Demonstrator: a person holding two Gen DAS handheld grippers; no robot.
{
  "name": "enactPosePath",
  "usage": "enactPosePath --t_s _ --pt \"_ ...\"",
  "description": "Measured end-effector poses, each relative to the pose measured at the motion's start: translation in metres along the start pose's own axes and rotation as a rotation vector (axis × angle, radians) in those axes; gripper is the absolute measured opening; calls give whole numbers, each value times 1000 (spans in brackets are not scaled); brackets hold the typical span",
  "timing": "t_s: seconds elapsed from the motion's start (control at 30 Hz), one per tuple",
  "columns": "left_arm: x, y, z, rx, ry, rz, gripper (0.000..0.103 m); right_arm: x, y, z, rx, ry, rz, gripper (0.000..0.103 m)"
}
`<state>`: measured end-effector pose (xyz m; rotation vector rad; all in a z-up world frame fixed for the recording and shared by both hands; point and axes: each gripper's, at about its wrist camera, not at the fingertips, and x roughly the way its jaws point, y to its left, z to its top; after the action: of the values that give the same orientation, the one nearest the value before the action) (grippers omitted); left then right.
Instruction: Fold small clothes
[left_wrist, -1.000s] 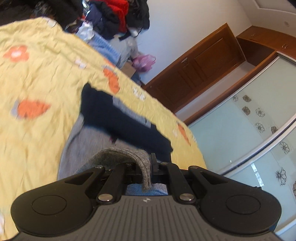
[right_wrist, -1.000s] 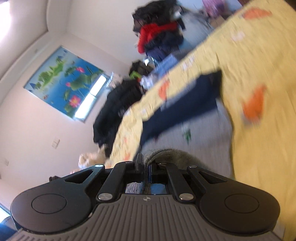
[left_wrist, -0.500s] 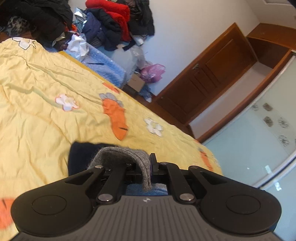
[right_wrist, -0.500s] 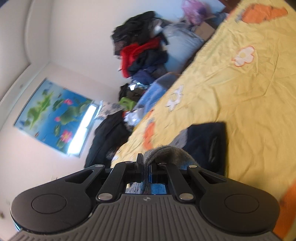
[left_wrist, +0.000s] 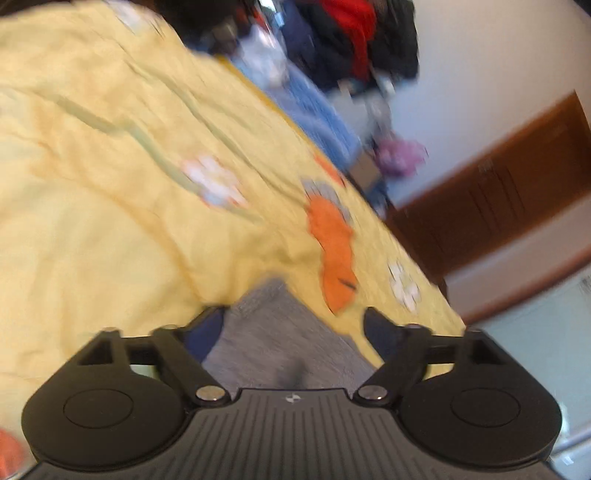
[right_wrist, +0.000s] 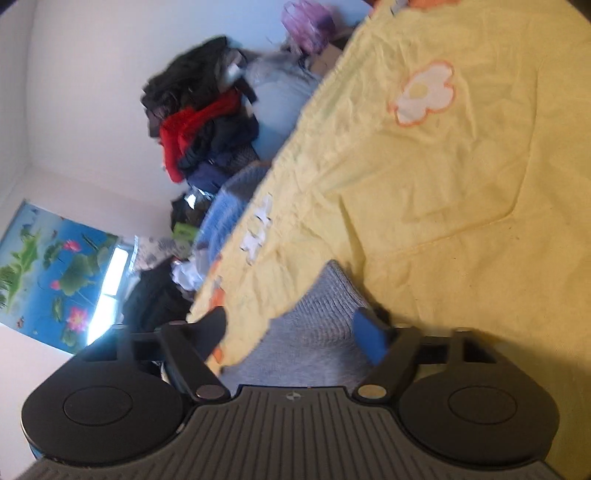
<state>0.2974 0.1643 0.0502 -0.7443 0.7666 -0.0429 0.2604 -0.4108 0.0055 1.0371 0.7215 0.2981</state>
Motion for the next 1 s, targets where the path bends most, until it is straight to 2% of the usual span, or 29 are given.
enactPosePath --t_s 0.07,0.13,0.2,0.27,0.43,0.5,0.57,0.7,0.77,0.8,0.83,0.87,0.9,0.93,1.0 --pt "-31 5 -12 44 -68 49 87 -24 6 -13 -44 -14 7 84" --pt "-62 17 -33 36 -85 37 87 -53 6 -34 -79 -22 7 84" --pt "-87 29 -61 18 -68 20 87 -83 1 -56 -104 -18 6 84" --pt "-107 40 -92 -3 -46 24 87 -112 -10 -77 -120 -8 -32 84" --pt "-137 59 -157 -50 -1 19 87 -159 -18 -131 -139 2 -84 84" --pt "-137 64 -171 -77 31 3 87 -164 -16 -145 -151 15 -77 84" --pt "-140 67 -178 -104 2 -8 88 -159 -13 -153 -151 52 -68 83" --pt "-136 69 -169 -175 -7 -4 87 -132 -12 -156 -128 99 -110 72" --pt "-135 75 -168 -242 -27 -11 87 -119 -17 -155 -91 88 -157 54" --pt "-133 76 -167 -260 -33 -10 85 -113 -18 -154 -79 80 -162 49" --pt "-133 75 -166 -263 -39 10 80 -107 -20 -153 -62 82 -169 36" --pt "-132 72 -164 -247 -37 53 53 -102 -21 -153 -43 89 -174 17" --pt "-128 68 -164 -213 -16 106 21 -98 -21 -153 -32 95 -166 17" --pt "-122 65 -163 -169 12 159 8 -100 -16 -154 -42 69 -151 17" --pt "-121 62 -165 -110 11 189 5 -116 -3 -151 -71 -4 -115 16"
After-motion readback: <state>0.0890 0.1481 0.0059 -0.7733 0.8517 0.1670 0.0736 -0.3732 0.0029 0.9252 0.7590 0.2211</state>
